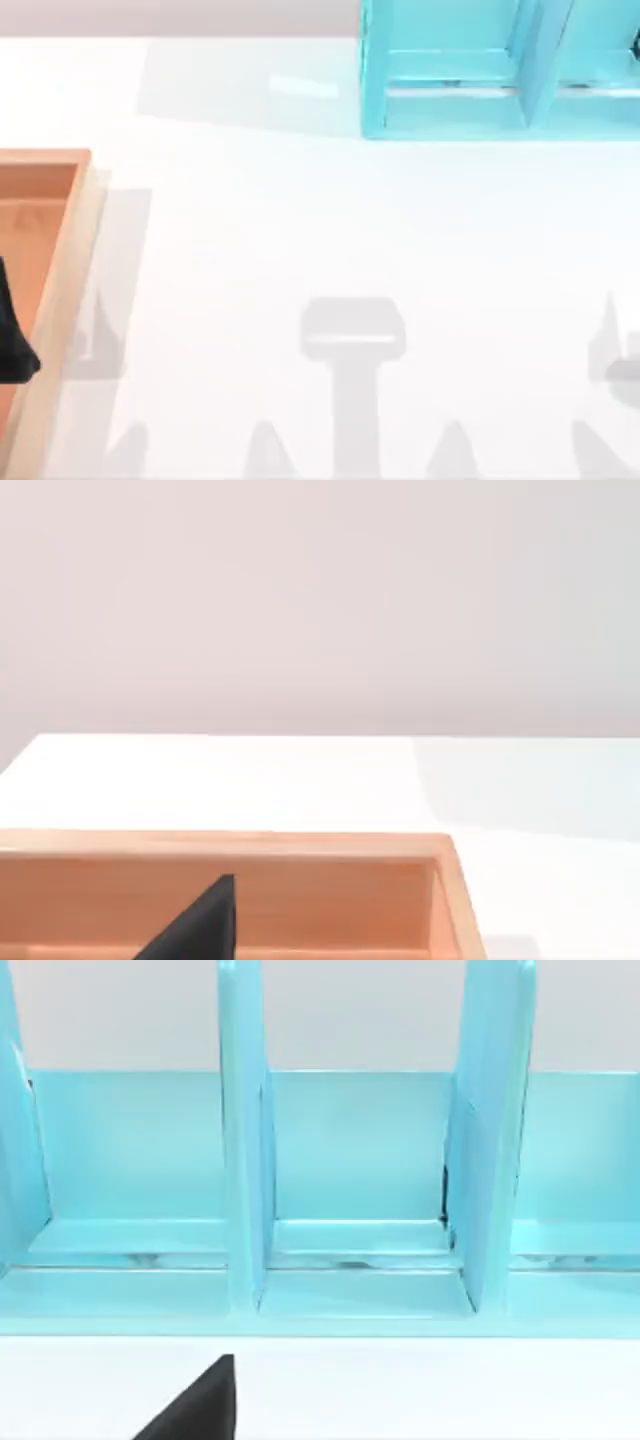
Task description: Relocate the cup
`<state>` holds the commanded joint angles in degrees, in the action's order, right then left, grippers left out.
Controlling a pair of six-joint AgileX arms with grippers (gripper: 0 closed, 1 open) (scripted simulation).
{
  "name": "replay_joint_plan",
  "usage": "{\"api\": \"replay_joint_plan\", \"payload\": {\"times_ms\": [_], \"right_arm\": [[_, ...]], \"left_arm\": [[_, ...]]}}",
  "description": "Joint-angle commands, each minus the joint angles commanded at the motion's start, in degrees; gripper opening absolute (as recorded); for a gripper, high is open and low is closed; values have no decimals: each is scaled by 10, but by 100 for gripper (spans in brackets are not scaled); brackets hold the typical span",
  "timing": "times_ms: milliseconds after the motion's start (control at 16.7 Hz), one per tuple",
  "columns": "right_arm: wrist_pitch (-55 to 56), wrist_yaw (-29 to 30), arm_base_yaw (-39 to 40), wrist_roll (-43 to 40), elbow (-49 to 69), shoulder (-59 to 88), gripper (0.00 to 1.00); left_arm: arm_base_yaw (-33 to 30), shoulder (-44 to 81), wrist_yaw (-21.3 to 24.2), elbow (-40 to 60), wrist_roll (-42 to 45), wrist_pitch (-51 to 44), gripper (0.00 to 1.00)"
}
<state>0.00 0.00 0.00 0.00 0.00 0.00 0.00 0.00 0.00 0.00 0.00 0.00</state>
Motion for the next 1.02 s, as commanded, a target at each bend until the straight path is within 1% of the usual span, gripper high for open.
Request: {"api": "replay_joint_plan", "payload": {"times_ms": [240, 420, 600, 1020], "right_arm": [[-19, 0, -1, 0, 19, 19, 100], [-87, 0, -5, -2, 89, 93, 100], [-191, 0, -10, -5, 193, 220, 100], [-480, 4, -22, -19, 460, 607, 100]], "left_arm": [[0, 0, 0, 0, 0, 0, 100], [0, 0, 0, 0, 0, 0, 100], [0, 0, 0, 0, 0, 0, 100], [0, 0, 0, 0, 0, 0, 100]]}}
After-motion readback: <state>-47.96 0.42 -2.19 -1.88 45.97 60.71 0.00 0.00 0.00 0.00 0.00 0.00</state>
